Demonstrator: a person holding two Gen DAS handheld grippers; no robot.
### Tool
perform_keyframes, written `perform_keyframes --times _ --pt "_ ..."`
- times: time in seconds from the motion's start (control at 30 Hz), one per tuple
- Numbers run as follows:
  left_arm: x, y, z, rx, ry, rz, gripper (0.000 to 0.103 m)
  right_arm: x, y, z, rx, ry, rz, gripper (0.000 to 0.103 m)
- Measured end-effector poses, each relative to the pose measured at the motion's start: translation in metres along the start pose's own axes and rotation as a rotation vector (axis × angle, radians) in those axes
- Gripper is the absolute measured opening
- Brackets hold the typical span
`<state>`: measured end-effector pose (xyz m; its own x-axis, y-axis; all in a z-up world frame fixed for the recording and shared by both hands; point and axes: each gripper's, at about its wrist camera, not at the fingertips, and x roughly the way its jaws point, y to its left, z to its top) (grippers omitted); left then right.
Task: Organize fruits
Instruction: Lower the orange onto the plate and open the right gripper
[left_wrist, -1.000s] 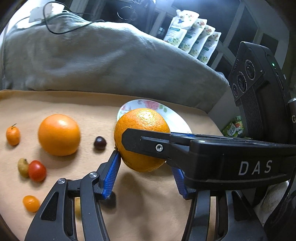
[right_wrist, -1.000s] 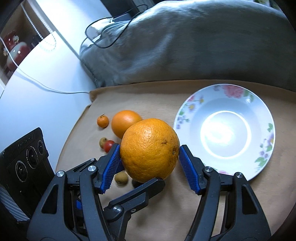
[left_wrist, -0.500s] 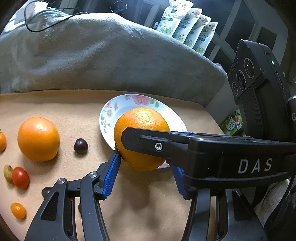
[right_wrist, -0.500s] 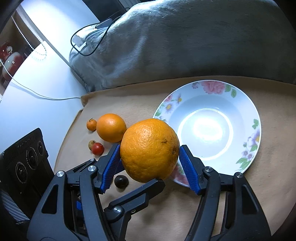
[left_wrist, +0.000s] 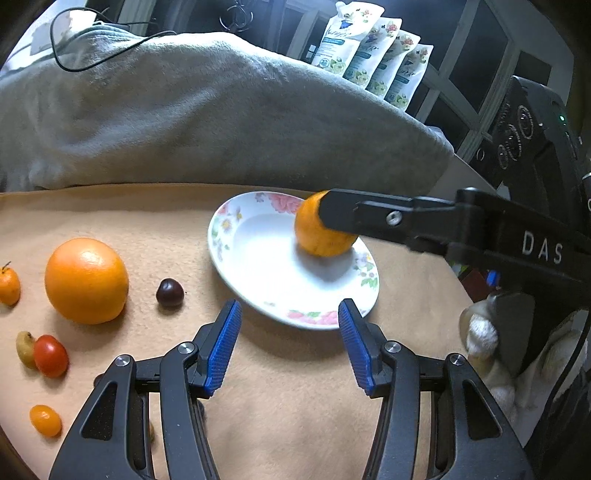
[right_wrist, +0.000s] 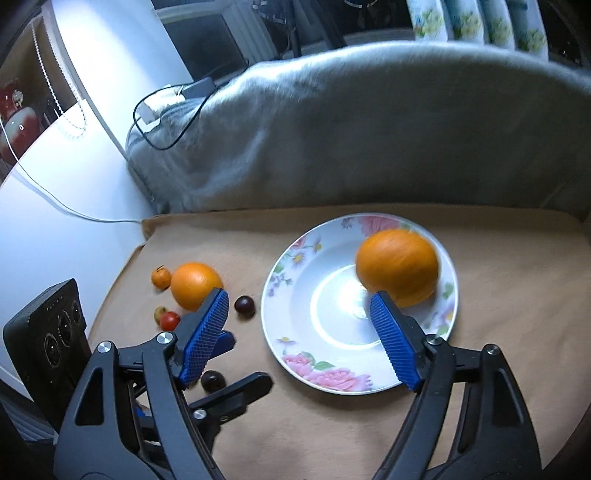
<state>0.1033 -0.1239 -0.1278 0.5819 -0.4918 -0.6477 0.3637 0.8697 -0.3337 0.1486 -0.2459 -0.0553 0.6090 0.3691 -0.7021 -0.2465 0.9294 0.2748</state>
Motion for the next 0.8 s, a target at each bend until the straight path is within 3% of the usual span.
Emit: perform_keyframes --times 0.33,0.53,0.8 --pt "-0.018 0.008 -0.003 0.008 -0.021 0.026 0.053 -0.012 0.005 -0.007 -0.057 -0.056 -0.076 0.082" --pt "-0.032 0.017 -0.004 -0.001 -0.039 0.058 0.053 -0.015 0.013 -0.010 -0.077 -0.082 -0.067 0.082" --pt "-0.060 0.047 -0.008 -0.044 -0.060 0.123 0.065 -0.015 0.020 -0.009 -0.077 -0.086 -0.053 0.082"
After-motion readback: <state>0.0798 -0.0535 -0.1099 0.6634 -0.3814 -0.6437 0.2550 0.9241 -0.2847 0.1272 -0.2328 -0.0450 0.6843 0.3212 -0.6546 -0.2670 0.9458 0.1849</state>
